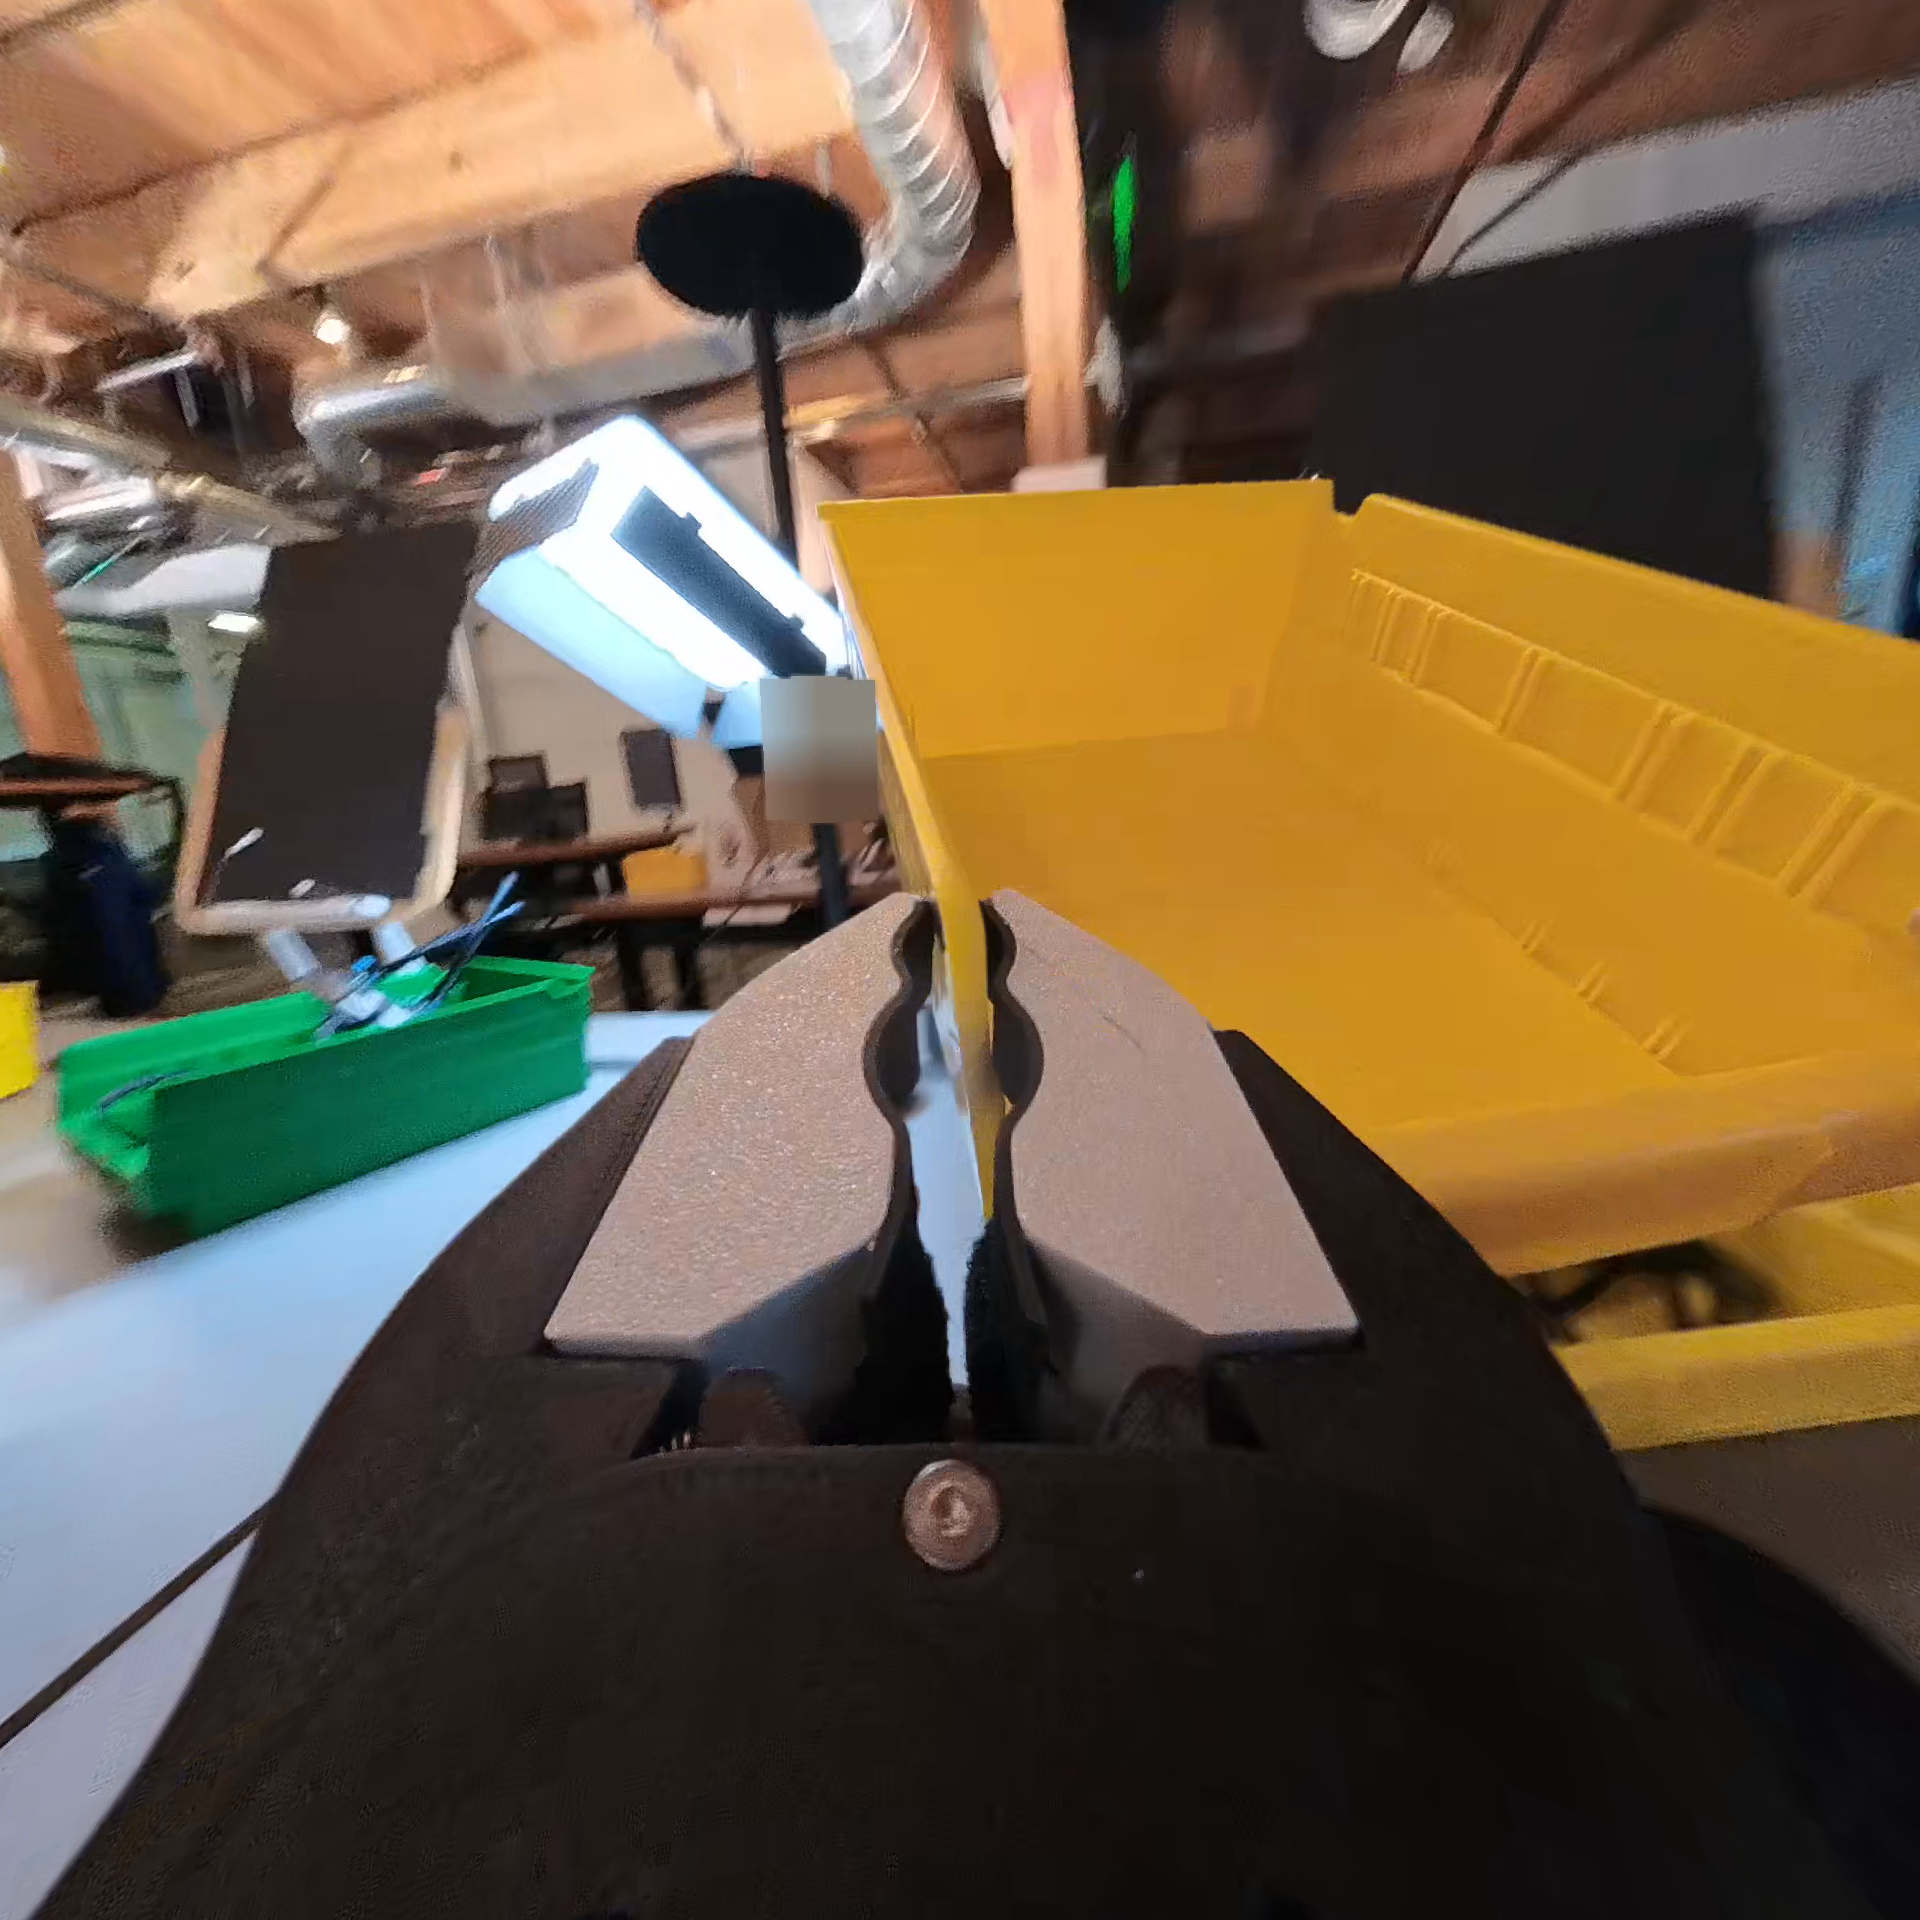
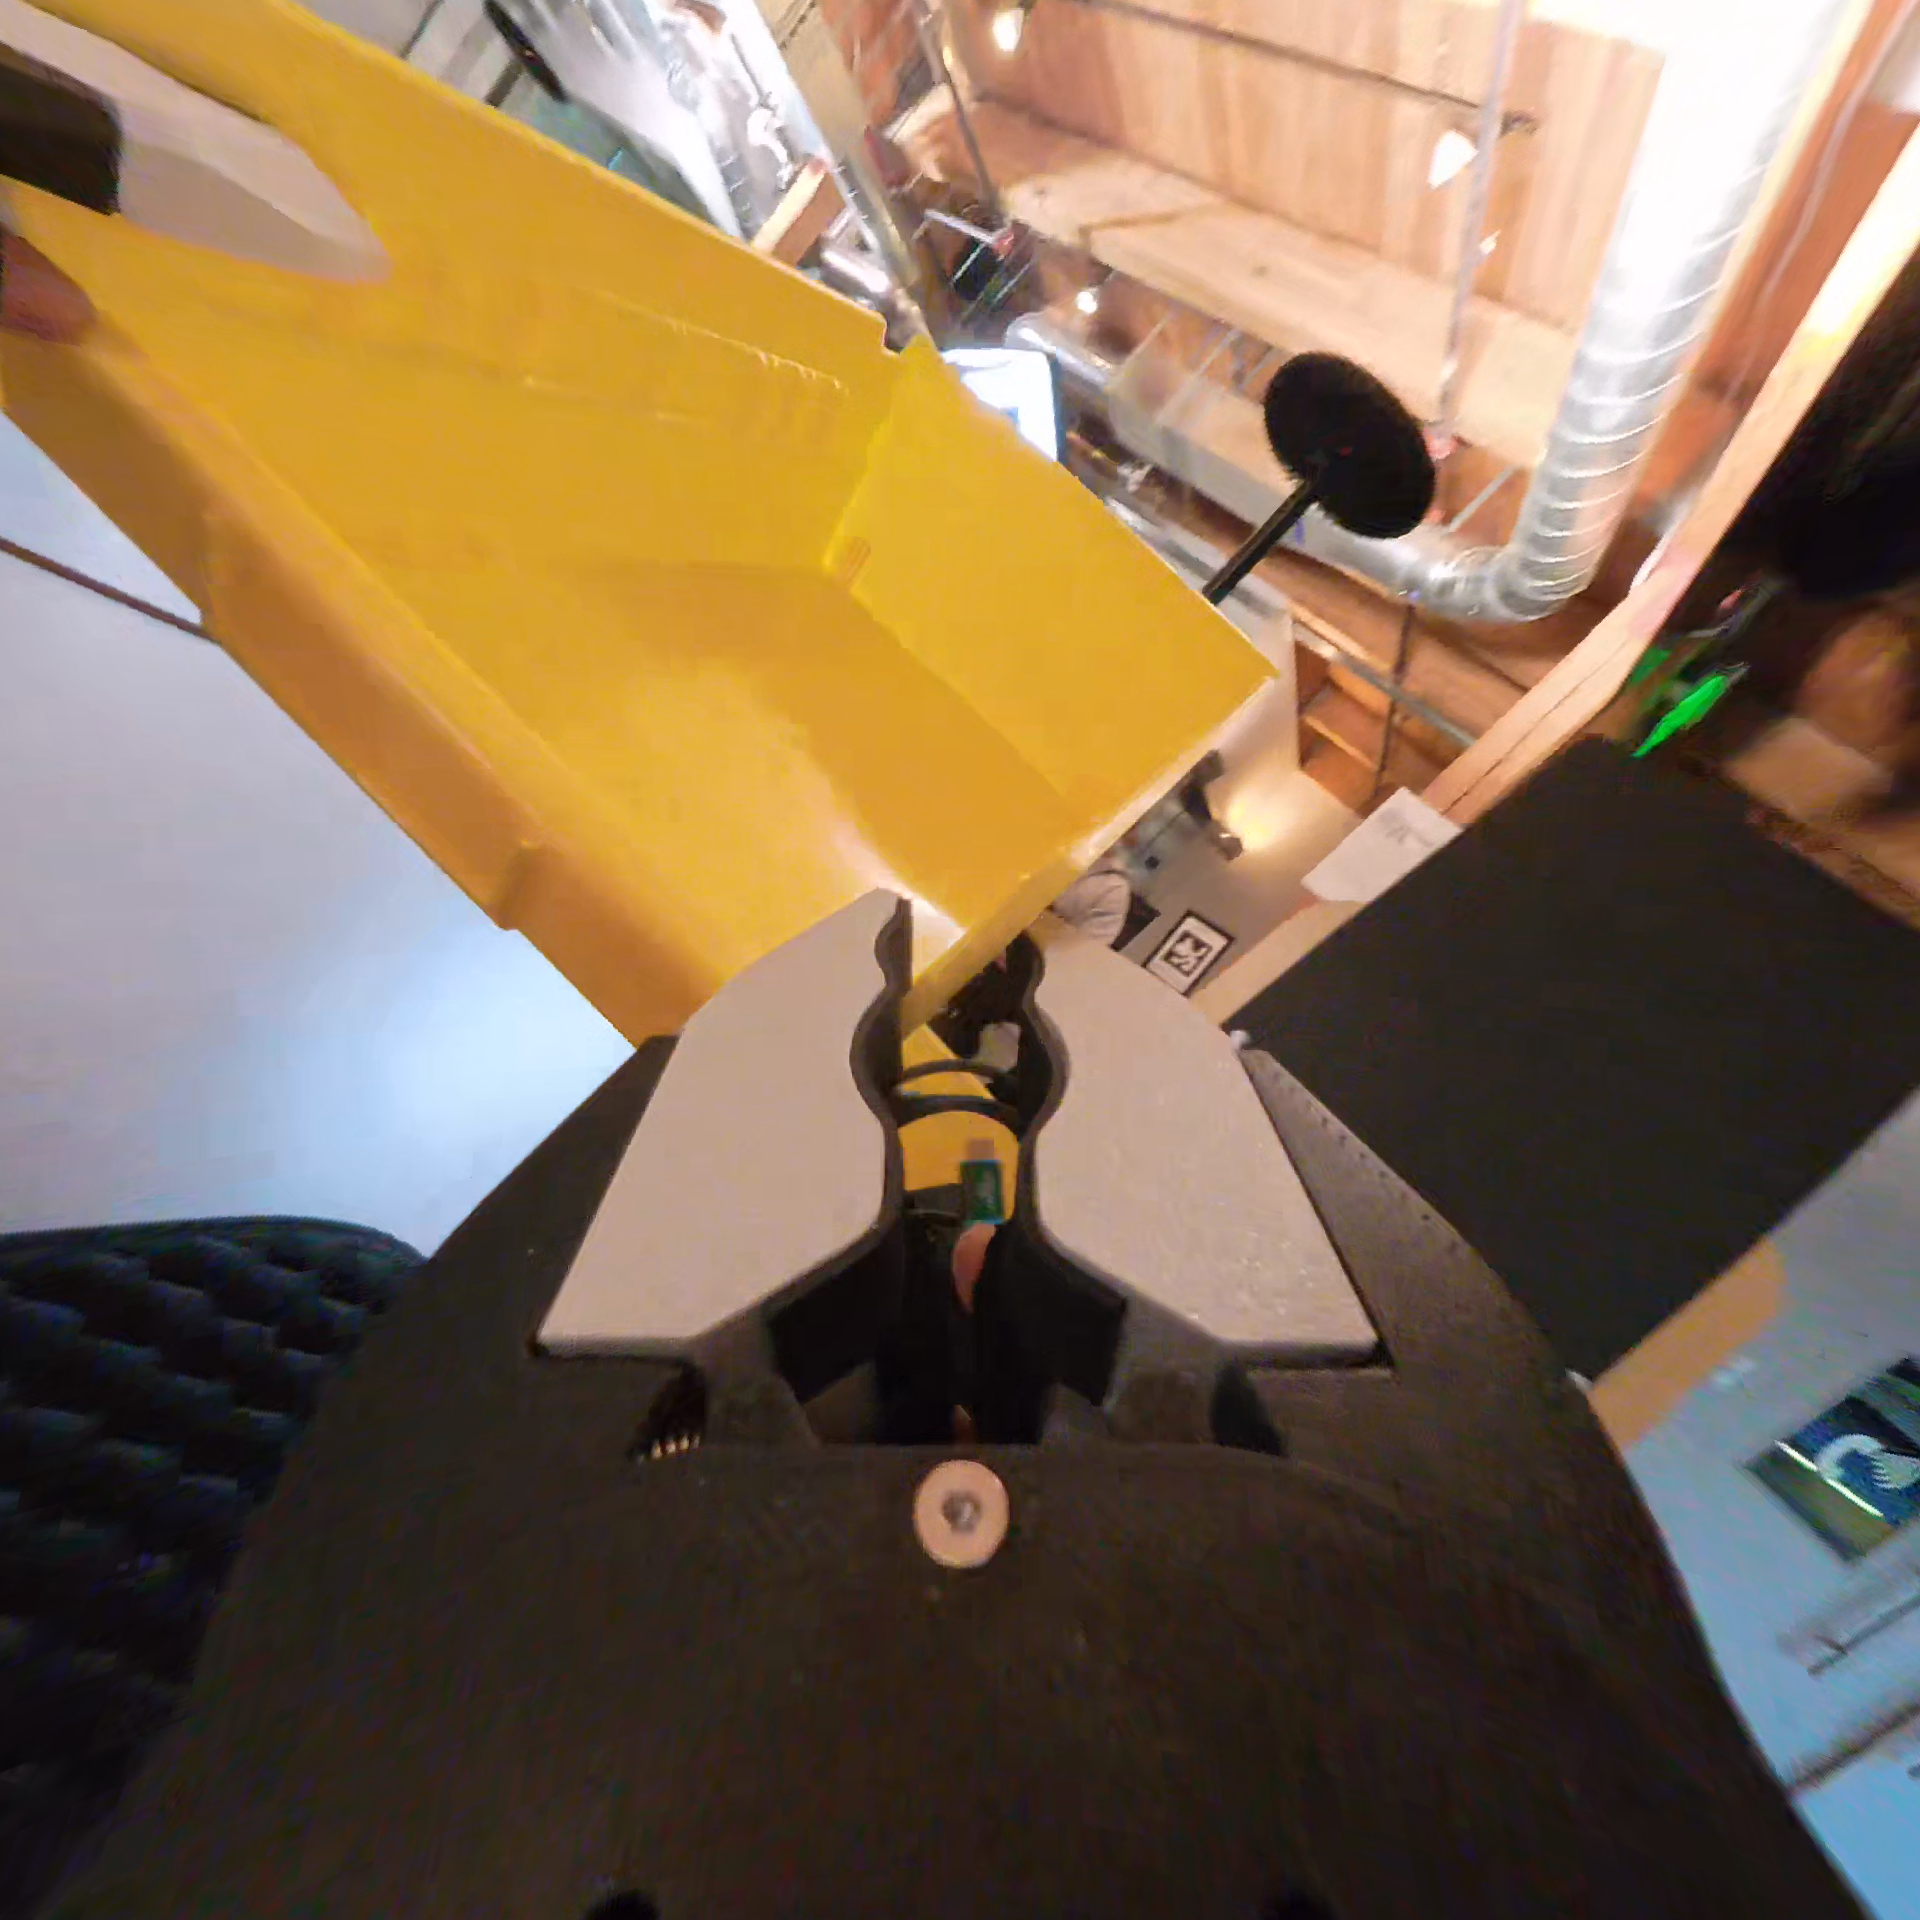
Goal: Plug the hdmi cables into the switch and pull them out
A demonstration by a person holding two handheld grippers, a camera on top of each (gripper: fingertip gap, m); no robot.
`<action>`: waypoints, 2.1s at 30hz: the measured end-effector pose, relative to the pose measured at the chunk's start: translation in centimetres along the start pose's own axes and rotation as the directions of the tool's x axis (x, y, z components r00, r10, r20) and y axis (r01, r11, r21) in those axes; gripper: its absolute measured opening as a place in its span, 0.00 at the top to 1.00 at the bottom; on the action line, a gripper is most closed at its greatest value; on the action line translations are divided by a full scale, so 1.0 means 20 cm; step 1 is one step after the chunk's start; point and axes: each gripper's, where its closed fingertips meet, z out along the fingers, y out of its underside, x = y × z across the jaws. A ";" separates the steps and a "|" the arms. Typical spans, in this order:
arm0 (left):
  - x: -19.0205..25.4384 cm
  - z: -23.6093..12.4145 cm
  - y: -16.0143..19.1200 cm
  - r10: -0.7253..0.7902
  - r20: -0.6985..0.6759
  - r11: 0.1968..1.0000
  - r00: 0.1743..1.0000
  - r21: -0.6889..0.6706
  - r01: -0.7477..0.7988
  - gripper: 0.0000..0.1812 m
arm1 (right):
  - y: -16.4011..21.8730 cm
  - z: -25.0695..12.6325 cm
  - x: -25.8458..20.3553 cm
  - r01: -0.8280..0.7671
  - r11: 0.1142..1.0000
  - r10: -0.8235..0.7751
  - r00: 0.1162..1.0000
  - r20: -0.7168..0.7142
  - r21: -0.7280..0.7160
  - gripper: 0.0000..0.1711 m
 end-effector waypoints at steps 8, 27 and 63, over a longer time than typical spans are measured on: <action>0.96 0.01 -0.13 -0.061 -0.416 0.994 0.907 0.054 0.091 0.92 | 0.14 -0.76 0.60 0.136 0.978 -0.179 0.940 -0.291 -0.160 0.92; 2.54 0.11 0.29 -0.027 -0.797 0.967 0.604 -0.173 -0.185 0.90 | 1.16 -1.74 1.18 -0.233 0.769 -0.171 0.822 -0.542 -0.595 0.92; 1.33 -0.06 0.81 0.446 -0.834 0.637 0.325 0.041 -0.770 0.70 | 1.31 -1.37 0.56 0.384 0.550 -0.208 0.923 0.324 -0.742 0.62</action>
